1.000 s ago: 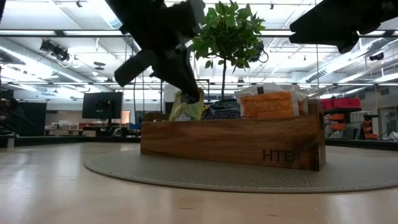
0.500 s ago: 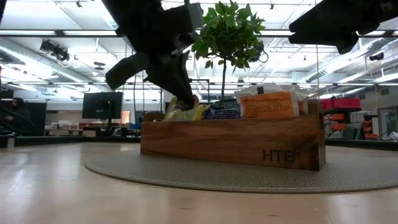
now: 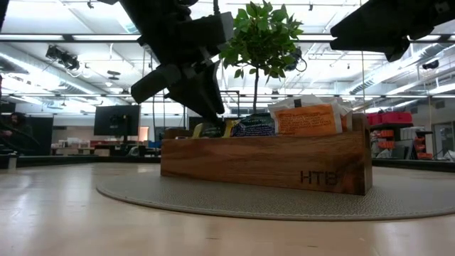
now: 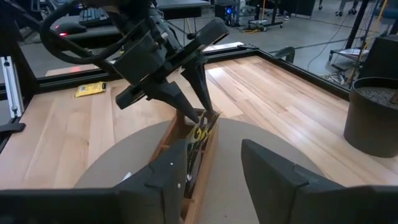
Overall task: Pick & Place Tea
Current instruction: Put the yellow tea bag into the top section of the wooden organizer
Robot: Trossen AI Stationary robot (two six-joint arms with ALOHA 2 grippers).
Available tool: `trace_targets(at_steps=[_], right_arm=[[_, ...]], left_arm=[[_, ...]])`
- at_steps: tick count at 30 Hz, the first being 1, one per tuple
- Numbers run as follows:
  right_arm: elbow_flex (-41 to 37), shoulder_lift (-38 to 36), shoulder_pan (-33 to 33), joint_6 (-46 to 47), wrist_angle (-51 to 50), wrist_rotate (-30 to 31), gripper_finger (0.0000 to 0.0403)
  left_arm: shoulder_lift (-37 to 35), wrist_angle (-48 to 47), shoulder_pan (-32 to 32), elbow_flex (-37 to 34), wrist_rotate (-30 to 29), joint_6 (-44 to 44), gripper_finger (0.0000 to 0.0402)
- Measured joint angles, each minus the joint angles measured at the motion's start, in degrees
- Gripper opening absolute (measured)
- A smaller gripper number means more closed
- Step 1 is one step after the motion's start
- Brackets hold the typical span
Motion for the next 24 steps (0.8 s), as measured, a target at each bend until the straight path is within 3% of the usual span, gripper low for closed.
trace_targets(at_steps=[9,18,24], right_arm=[[0.0,0.0,0.0,0.0,-0.3,0.1,0.0162],[0.0,0.0,0.0,1.0,-1.3,0.1,0.0162],[0.0,0.3,0.0,1.1,-1.2,0.0,0.0162]], left_arm=[[-0.5,-1.3,-3.1,0.0,-0.5,-4.7,0.0137],[-4.7,-5.6,-5.5,0.0,20.4,-17.1,0.0131],[-5.7,-13.9,-6.0,0.1,24.2,-23.6,0.0122]])
